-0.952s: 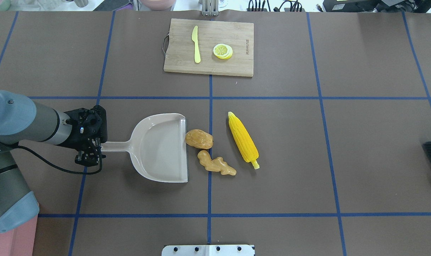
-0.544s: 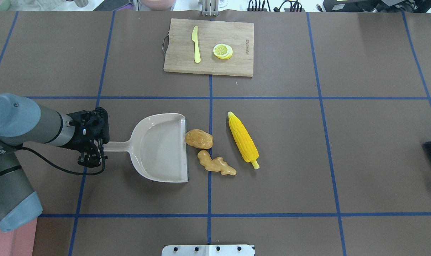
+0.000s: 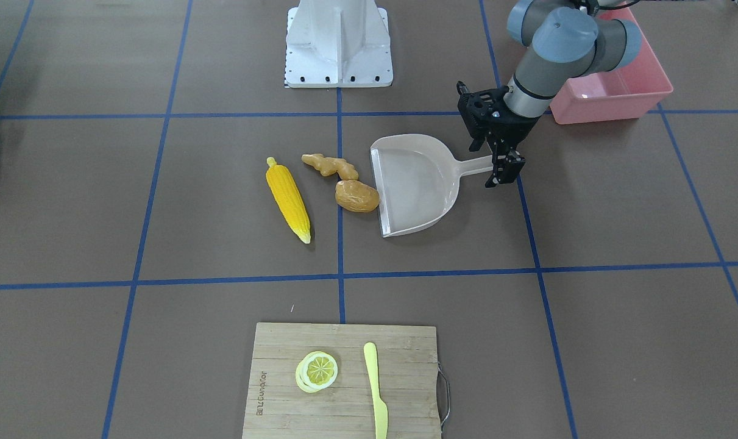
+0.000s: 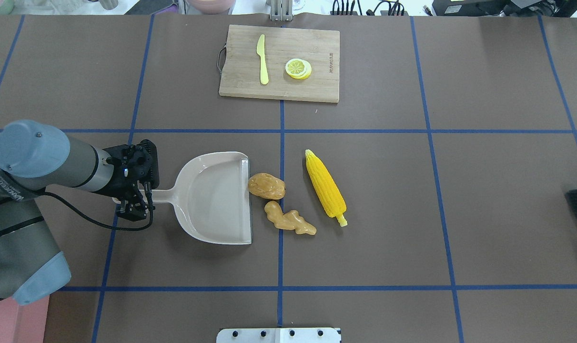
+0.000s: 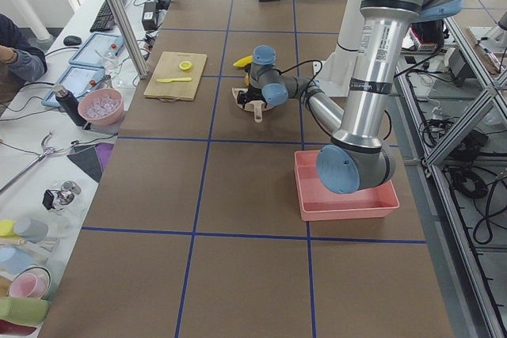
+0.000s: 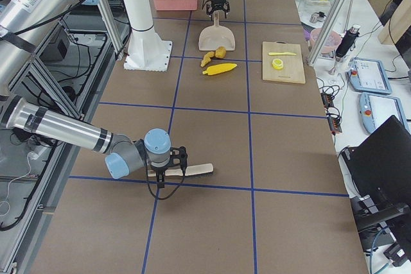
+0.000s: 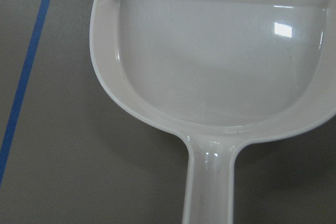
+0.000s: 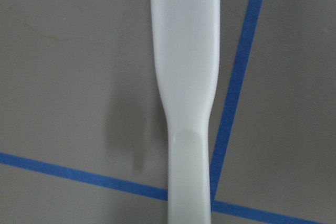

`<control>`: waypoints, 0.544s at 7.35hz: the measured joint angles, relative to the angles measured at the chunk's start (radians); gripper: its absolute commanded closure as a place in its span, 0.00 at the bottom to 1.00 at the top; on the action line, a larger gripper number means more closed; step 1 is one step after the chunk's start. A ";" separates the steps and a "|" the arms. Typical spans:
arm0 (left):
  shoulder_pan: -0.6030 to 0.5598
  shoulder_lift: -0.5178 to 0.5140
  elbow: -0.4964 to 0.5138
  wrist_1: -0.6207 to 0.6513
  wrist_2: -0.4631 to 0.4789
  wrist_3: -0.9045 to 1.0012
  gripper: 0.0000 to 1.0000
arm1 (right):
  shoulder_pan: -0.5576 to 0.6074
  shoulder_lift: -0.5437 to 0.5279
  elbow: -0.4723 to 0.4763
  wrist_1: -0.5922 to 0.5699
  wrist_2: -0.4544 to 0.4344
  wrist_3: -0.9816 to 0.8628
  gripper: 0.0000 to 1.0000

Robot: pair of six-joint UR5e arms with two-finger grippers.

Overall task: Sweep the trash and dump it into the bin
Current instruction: 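Grasp the white-handled brush with the right gripper and lift it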

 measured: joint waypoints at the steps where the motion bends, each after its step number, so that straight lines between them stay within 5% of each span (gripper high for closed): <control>1: 0.001 -0.001 0.000 0.001 0.000 0.001 0.03 | -0.010 0.001 -0.001 -0.001 -0.009 0.000 0.37; 3: 0.004 0.001 -0.003 -0.003 -0.001 0.008 0.05 | -0.027 0.007 -0.002 0.000 -0.036 0.001 0.66; 4: 0.004 0.010 -0.009 -0.006 -0.001 0.017 0.04 | -0.033 0.010 -0.002 0.000 -0.043 0.000 1.00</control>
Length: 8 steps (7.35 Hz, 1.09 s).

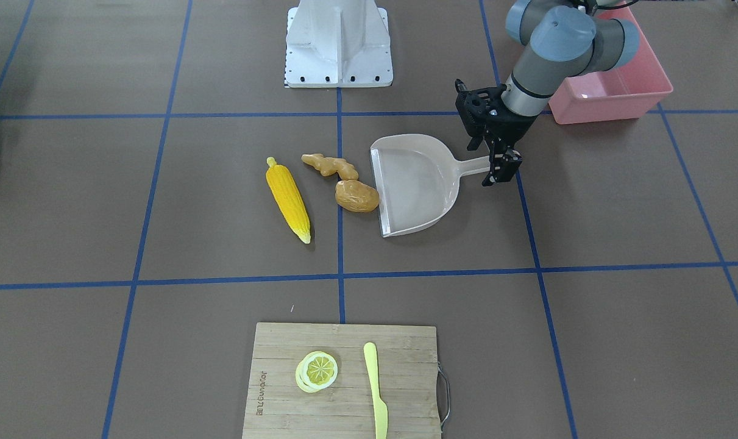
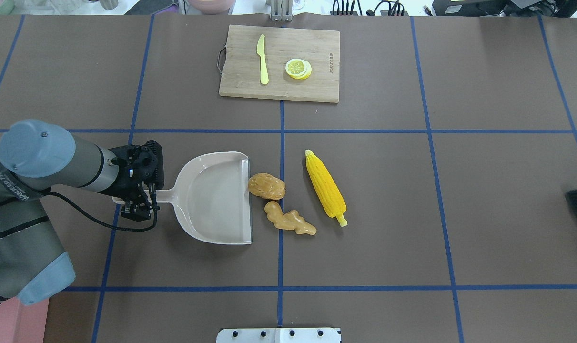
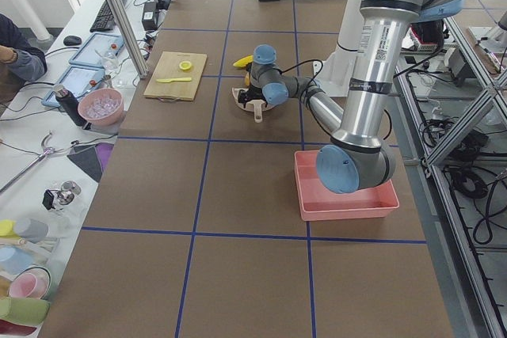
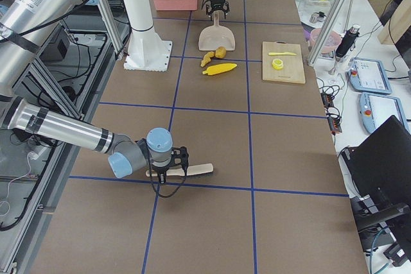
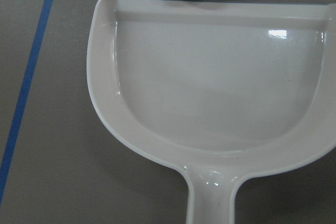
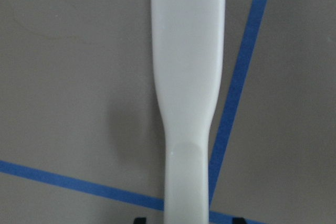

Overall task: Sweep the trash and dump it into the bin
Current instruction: 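Grasp the white-handled brush with the right gripper and lift it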

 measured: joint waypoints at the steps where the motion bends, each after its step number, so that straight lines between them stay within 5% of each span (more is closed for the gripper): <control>1: 0.000 0.017 -0.005 -0.001 0.001 0.005 0.04 | -0.003 0.002 0.000 0.000 -0.004 0.000 1.00; 5: 0.002 0.037 -0.001 0.002 0.002 0.001 0.04 | -0.001 0.026 0.057 -0.050 0.030 0.016 1.00; 8: 0.003 0.036 -0.001 0.000 -0.002 0.000 0.04 | 0.025 0.150 0.258 -0.411 0.061 0.020 1.00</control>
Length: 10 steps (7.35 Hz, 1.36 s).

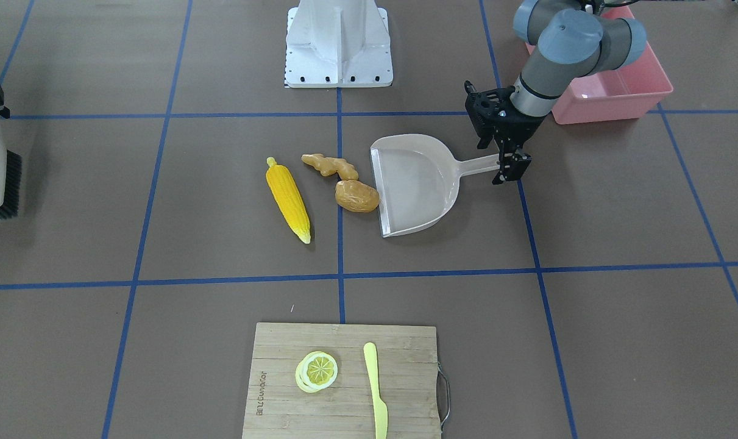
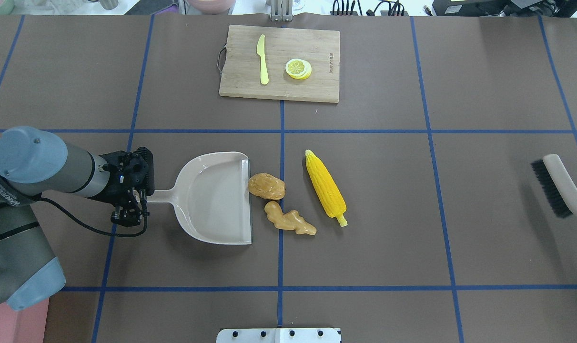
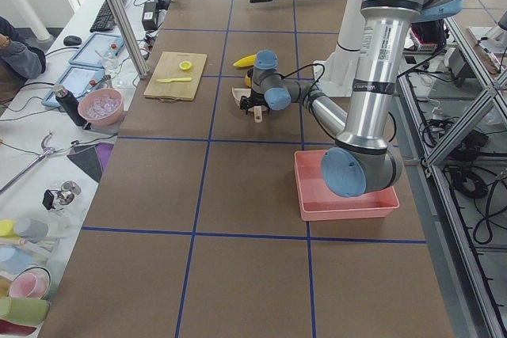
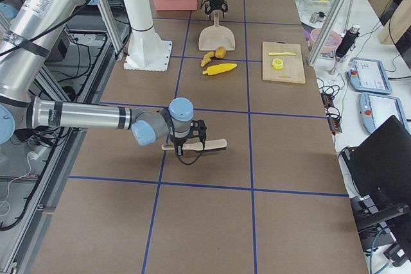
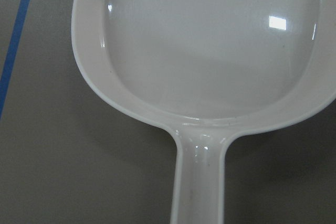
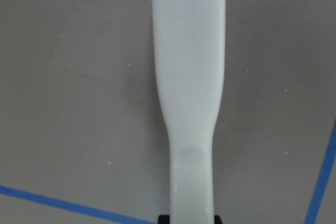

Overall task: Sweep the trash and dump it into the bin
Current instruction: 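Grasp the white-handled brush with the right gripper and lift it, then lower the brush with the right gripper beside the corn cob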

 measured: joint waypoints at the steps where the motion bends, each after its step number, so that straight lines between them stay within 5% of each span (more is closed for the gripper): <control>1: 0.000 0.001 0.000 -0.001 0.000 -0.001 0.04 | 0.006 0.083 0.044 -0.137 -0.005 0.004 1.00; 4: 0.000 0.001 0.000 -0.004 0.000 -0.001 0.04 | -0.024 0.387 0.078 -0.439 -0.030 0.099 1.00; 10: -0.004 0.037 -0.008 -0.051 -0.005 -0.003 0.04 | -0.276 0.687 0.059 -0.498 -0.166 0.318 1.00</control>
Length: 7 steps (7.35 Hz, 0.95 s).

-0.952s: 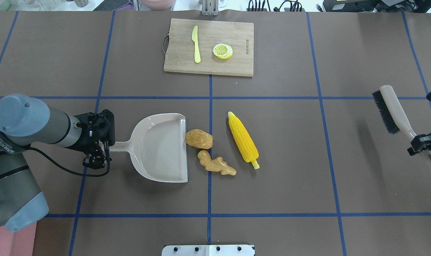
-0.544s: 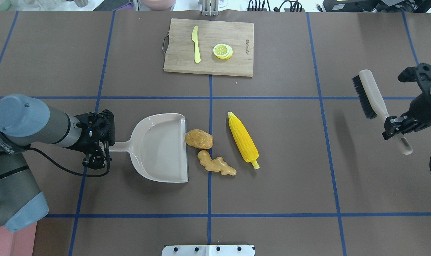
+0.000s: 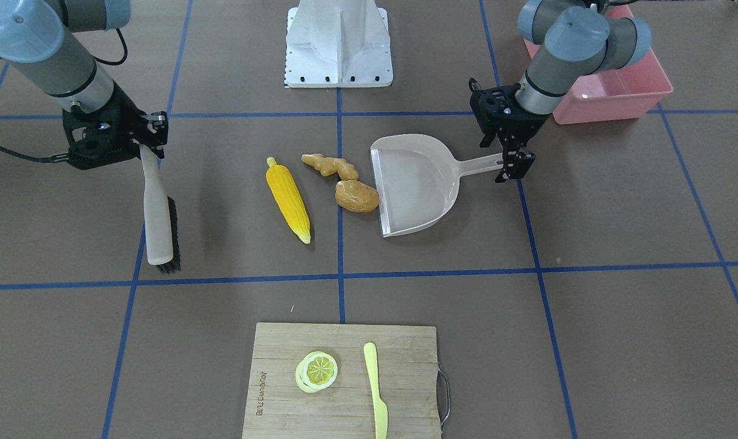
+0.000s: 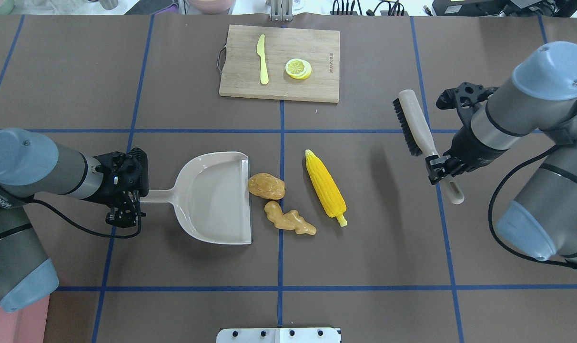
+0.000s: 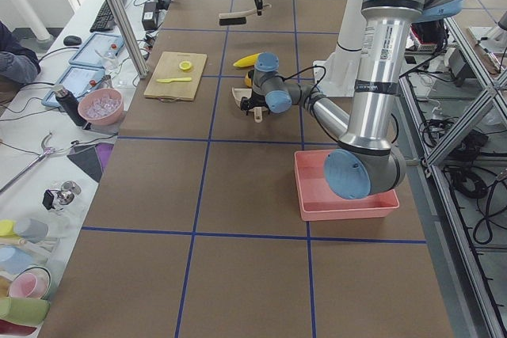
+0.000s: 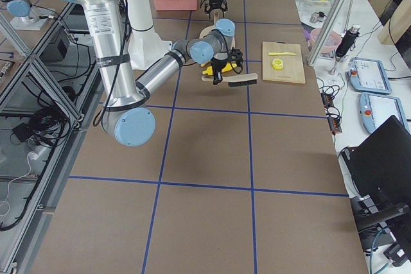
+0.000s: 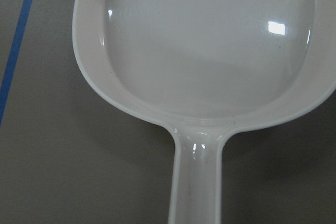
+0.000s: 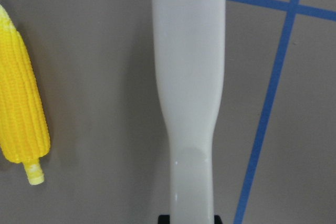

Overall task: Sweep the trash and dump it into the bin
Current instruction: 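Lower the brush with the right gripper beside the corn cob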

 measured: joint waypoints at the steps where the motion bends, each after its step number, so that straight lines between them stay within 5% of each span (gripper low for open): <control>1: 0.000 0.025 0.000 -0.036 0.001 0.001 0.04 | -0.057 0.020 0.000 0.001 -0.038 0.060 1.00; 7: 0.004 0.061 0.003 -0.135 -0.010 -0.022 0.07 | -0.311 0.058 -0.016 0.014 -0.150 0.354 1.00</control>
